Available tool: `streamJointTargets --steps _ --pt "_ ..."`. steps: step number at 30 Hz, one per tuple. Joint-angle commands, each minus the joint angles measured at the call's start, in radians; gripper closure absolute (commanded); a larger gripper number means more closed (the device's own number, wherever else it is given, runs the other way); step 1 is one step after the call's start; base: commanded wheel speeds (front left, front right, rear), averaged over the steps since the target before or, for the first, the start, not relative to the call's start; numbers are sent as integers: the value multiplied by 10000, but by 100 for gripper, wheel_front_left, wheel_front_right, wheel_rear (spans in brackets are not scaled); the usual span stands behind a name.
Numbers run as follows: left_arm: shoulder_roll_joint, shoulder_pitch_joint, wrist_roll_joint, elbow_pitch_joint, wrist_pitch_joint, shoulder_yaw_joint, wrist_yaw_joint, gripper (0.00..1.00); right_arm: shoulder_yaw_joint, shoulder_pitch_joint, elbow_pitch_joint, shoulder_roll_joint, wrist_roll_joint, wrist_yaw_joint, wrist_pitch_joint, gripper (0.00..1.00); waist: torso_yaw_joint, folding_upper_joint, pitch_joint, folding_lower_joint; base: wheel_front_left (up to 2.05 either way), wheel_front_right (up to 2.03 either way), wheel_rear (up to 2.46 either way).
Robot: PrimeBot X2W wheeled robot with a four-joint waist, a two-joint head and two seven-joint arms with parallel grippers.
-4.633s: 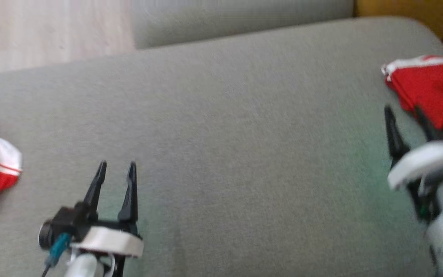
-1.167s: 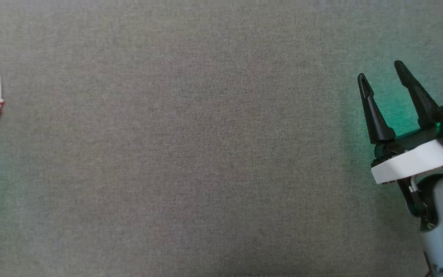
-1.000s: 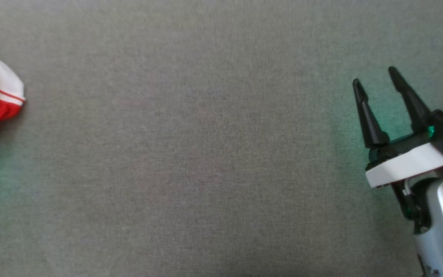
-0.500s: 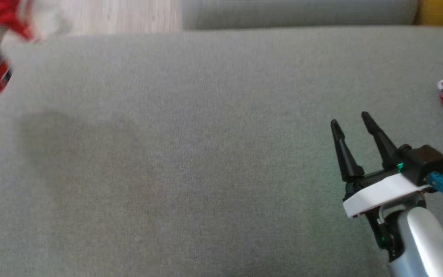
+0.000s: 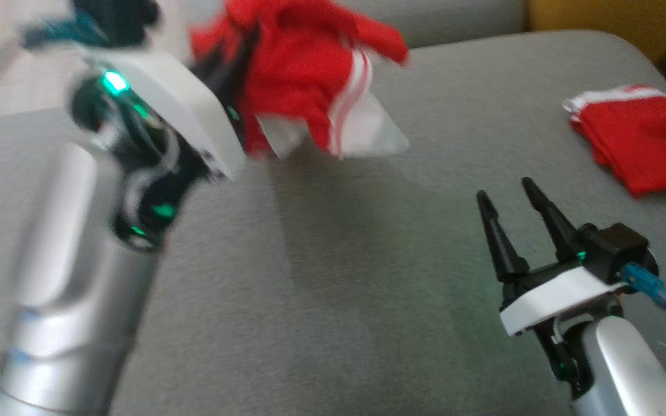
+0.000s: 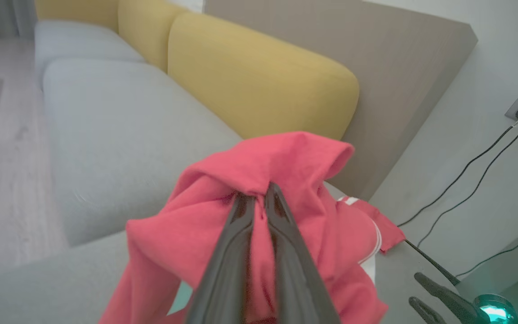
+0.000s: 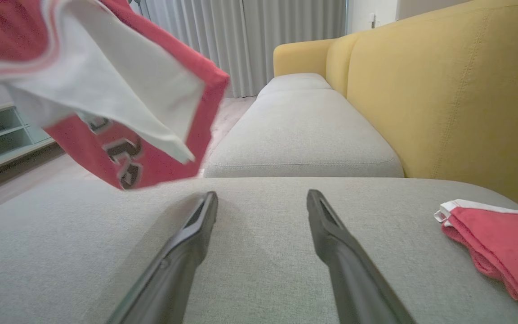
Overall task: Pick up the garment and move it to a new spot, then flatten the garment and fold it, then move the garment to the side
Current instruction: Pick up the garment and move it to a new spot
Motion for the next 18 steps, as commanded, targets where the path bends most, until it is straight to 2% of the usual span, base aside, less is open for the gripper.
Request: streamJointTargets --steps 1,6,7,8,14,16,18 --pt "85 -39 129 110 -391 253 18 100 331 -578 -309 62 82 67 9 0 -761 0 357 0 0 0 0" --pt "-157 577 720 1363 -1413 -108 21 100 682 -934 -102 84 96 67 -82 0 -1353 0 628 0 0 0 0" --pt "-274 890 1020 2082 -2029 -276 17 100 814 -1071 23 108 114 67 -151 0 -1533 0 717 0 0 0 0" --pt "-274 890 1020 2082 -2029 -276 17 100 814 -1071 23 108 114 67 -151 0 -1533 0 717 0 0 0 0" --pt "-713 1574 1876 4255 -4082 -824 -31 100 965 -1268 319 109 132 67 -257 0 -1580 0 849 0 0 0 0" --pt "-885 1675 2046 4896 -4489 -983 13 0 936 -1287 349 38 128 67 -252 0 -1411 0 821 0 0 0 0" --pt "-1085 1764 1982 5382 -4658 -1025 70 0 889 -1259 355 -48 135 67 -238 0 -1183 0 756 0 0 0 0"
